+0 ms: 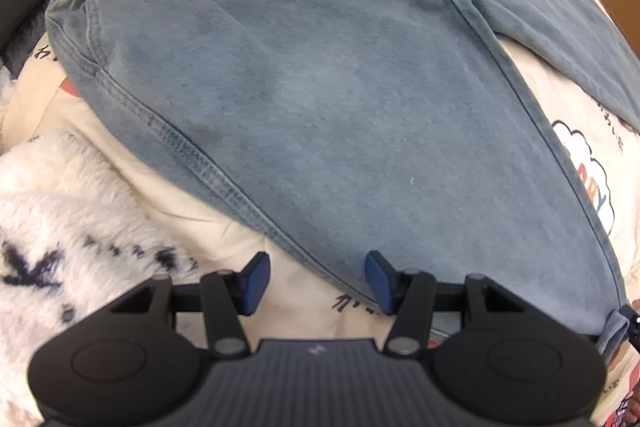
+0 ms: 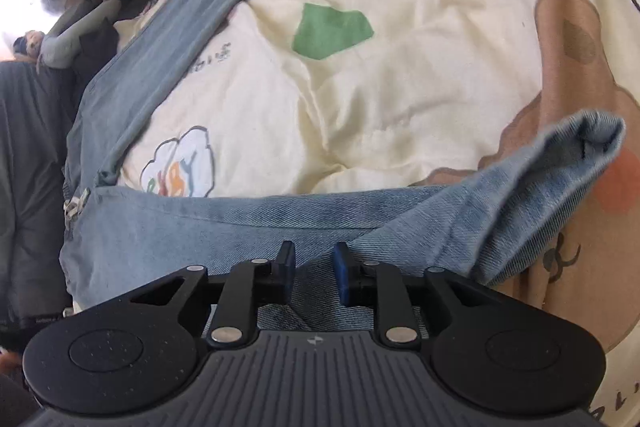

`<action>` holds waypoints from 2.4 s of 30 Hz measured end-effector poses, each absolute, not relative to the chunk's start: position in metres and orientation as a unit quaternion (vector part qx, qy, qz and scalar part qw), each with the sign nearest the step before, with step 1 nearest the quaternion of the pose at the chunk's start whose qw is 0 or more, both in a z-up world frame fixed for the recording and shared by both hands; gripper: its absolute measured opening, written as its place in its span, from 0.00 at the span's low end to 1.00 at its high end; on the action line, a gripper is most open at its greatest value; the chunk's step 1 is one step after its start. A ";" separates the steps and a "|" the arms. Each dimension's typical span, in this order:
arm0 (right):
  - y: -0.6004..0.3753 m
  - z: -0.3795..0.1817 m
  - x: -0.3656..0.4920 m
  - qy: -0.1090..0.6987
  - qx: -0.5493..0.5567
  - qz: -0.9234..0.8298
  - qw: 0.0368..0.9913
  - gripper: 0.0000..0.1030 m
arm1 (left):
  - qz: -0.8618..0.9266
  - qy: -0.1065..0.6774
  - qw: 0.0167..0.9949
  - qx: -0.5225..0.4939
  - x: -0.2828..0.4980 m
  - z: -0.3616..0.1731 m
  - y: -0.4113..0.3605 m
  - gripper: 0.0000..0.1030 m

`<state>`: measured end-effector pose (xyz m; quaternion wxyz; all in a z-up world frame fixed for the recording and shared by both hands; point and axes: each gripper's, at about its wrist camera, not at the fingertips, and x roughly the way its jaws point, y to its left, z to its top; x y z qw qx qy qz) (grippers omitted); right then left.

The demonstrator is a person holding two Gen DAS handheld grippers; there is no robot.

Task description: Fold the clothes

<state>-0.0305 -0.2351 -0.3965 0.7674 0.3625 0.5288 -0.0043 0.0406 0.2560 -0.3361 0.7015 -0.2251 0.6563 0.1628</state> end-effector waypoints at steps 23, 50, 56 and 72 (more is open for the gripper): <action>-0.252 -0.419 -0.121 0.514 0.495 -0.037 0.700 0.39 | 0.164 0.658 0.700 -0.222 0.024 -0.324 0.259 0.54; -0.267 -0.402 -0.142 0.500 0.542 -0.043 0.674 0.18 | 0.181 0.641 0.702 -0.252 0.038 -0.344 0.266 0.54; -0.281 -0.361 -0.167 0.520 0.503 -0.040 0.689 0.17 | 0.183 0.634 0.703 -0.265 0.033 -0.351 0.266 0.54; -0.299 -0.318 -0.218 0.596 0.399 -0.086 0.692 0.05 | 0.202 0.561 0.732 -0.329 0.016 -0.347 0.290 0.53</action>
